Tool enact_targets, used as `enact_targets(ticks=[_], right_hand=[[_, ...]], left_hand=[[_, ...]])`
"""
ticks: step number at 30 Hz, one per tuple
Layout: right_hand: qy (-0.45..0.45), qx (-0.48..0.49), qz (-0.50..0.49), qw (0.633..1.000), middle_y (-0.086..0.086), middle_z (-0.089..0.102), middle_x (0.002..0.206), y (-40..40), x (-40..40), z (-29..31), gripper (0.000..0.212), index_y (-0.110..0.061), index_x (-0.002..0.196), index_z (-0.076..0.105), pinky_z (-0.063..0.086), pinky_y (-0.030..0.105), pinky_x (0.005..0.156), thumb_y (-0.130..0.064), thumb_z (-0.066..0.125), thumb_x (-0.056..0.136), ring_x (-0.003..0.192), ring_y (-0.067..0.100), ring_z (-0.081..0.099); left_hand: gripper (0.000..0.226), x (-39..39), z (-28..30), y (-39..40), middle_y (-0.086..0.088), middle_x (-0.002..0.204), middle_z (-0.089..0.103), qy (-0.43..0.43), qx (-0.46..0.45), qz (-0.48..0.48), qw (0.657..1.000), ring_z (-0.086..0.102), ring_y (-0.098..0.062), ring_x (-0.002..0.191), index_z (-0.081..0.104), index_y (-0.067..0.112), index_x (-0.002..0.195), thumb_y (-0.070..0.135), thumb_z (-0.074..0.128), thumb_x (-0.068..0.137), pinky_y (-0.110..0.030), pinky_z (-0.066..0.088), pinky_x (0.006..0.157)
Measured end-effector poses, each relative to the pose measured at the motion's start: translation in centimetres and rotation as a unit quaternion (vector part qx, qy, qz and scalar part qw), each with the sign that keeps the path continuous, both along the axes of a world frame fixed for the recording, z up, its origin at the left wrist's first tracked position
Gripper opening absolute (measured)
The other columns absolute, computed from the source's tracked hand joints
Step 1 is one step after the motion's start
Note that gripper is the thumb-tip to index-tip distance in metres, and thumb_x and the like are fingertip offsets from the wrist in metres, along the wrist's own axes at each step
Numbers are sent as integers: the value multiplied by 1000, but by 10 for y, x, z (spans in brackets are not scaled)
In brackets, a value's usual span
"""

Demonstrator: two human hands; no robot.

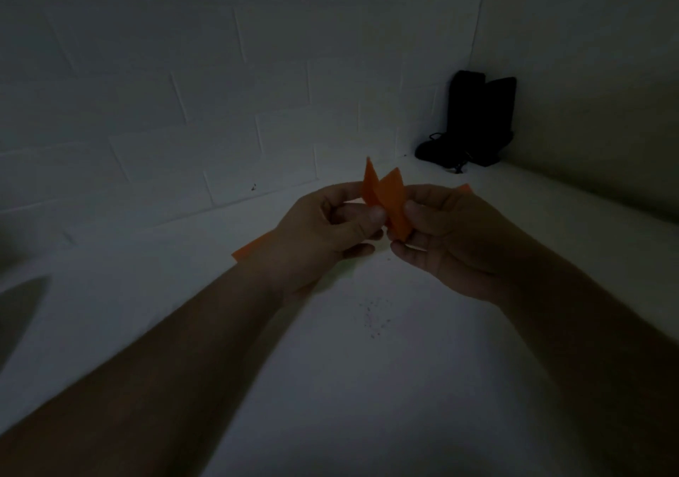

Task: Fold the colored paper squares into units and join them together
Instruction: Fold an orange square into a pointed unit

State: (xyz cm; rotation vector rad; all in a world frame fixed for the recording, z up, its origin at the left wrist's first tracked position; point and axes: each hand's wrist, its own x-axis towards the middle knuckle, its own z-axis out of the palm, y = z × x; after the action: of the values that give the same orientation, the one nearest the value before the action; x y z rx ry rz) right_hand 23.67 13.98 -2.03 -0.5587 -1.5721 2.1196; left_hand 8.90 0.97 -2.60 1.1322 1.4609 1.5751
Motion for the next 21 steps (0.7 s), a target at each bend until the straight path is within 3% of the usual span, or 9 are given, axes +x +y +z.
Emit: enact_targets(ticks=[3, 7, 10, 14, 18, 20, 21], right_hand=[[-2, -11, -4, 1000, 6, 75, 114, -1, 0, 1, 23, -13, 120, 63, 54, 40, 85, -13, 54, 100, 102, 22, 73], [-21, 8, 2, 1000, 6, 74, 114, -6, 0, 3, 16, -18, 109, 64, 52, 48, 95, -13, 50, 103, 103, 23, 73], [-35, 20, 27, 999, 6, 76, 106, -14, -3, 5, 18, -20, 91, 58, 50, 49, 95, -10, 48, 103, 99, 24, 74], [-49, 61, 40, 996, 6, 76, 108, -18, -4, 7, 10, -17, 93, 59, 50, 49, 95, -18, 53, 101, 102, 26, 73], [-47, 142, -4, 989, -3, 75, 104, -11, -2, 8, 25, -23, 110, 59, 58, 41, 83, -42, 59, 93, 97, 16, 73], [-29, 187, -58, 980, -7, 74, 89, -12, -3, 9, 22, -20, 105, 56, 61, 32, 71, -36, 65, 93, 84, 10, 75], [-21, 196, -88, 976, -6, 74, 83, -13, -4, 8, 23, -18, 101, 52, 62, 33, 72, -32, 67, 93, 81, 11, 75]], left_hand=[[39, -1, 0, 0, -14, 120, 74, -16, -12, 10, 1000, 69, -30, 115, 65, 10, 132, 22, 66, 94, -33, 58, 90], [25, -3, 0, 1, -14, 110, 76, -5, -15, 54, 998, 73, -24, 99, 69, 4, 121, 5, 63, 97, -34, 57, 85], [25, 0, 3, 0, -12, 104, 76, -78, -29, 54, 995, 68, -20, 92, 71, 1, 119, 13, 61, 99, -30, 51, 77], [18, 2, 6, 0, -9, 96, 75, -99, -20, 55, 993, 70, -20, 86, 70, 6, 109, 16, 57, 102, -29, 53, 71], [16, 0, -3, 4, -18, 101, 76, 45, 0, 142, 989, 73, -33, 90, 64, 6, 108, 21, 60, 103, -48, 61, 89], [12, -1, -5, 4, -15, 98, 76, 79, 9, 160, 984, 74, -36, 92, 65, 13, 107, 25, 63, 102, -54, 60, 91], [12, 0, -5, 4, -13, 97, 77, 78, 11, 164, 983, 75, -34, 91, 64, 16, 108, 25, 65, 101, -52, 61, 88]])
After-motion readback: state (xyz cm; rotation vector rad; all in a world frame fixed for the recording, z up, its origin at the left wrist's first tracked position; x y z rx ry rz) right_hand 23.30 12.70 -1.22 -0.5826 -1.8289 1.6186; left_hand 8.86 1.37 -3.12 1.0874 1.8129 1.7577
